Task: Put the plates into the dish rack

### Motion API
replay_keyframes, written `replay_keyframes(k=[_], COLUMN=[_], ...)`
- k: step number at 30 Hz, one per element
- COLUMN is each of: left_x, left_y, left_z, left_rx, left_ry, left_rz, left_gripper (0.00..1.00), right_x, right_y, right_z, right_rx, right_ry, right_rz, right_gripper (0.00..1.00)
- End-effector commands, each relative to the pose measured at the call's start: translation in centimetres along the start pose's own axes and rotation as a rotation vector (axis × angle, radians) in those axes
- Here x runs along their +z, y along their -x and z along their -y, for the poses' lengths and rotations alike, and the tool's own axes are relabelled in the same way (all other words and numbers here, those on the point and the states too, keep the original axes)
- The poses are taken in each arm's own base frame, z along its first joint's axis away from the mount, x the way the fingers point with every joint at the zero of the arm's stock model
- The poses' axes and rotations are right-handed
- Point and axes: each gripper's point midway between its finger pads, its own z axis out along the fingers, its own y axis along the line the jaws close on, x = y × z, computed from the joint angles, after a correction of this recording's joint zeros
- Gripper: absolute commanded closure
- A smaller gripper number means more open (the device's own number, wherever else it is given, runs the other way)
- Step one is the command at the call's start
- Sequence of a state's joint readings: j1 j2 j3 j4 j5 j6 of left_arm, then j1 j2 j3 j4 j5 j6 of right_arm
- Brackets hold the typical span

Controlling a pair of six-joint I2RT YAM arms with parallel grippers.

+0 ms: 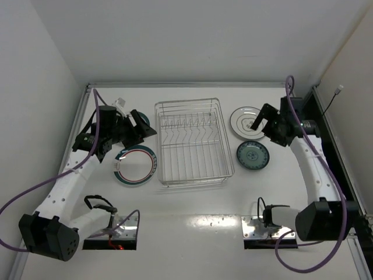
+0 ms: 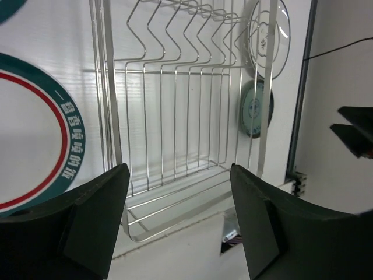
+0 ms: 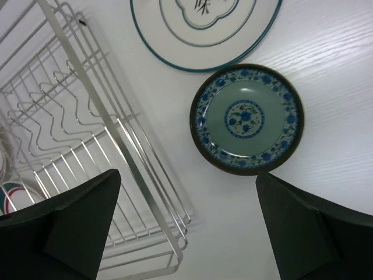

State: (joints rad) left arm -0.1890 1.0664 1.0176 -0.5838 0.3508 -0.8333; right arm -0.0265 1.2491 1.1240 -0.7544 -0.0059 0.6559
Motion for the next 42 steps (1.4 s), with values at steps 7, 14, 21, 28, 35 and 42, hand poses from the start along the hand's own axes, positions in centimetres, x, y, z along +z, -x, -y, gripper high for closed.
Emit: replay_keyframes(k=[7, 14, 21, 28, 35, 42], left_x=[0.0, -1.2, -0.4, -0.1, 0.7, 0.7], left_y=[0.5, 1.6, -0.3, -0.3, -0.6, -0.5], left_z=[2.4, 2.3, 3.4, 3.1, 2.4, 2.4], left_rx=[0.145, 0.144, 0.162, 0.159, 0.156, 0.153], left_ry=[-0.085, -0.006, -0.135, -0.123, -0.099, -0.093], left_rz=[0.040, 0.098, 0.029, 0.028, 0.002, -0.005], left_gripper=[0.21, 0.00, 0.00, 0.00, 0.00, 0.00], right_x=[2.8, 6.2, 7.1, 7.3, 8.8, 10.5], right_y=[-4.2, -6.7, -8.4, -11.6, -11.3, -11.3], right_z=[6.5, 6.5, 8.8, 11.9, 12.8, 12.5], right_rx=[0.147, 0.302, 0.356, 0.464, 0.489, 0.511], right_ry=[-0.152, -0.038, -0.116, -0.187, -0.160, -0.130], right_rz=[-0.080, -0.197, -0.265, -0.337, -0.324, -0.360], right_gripper=[0.00, 0.02, 0.04, 0.10, 0.19, 0.48])
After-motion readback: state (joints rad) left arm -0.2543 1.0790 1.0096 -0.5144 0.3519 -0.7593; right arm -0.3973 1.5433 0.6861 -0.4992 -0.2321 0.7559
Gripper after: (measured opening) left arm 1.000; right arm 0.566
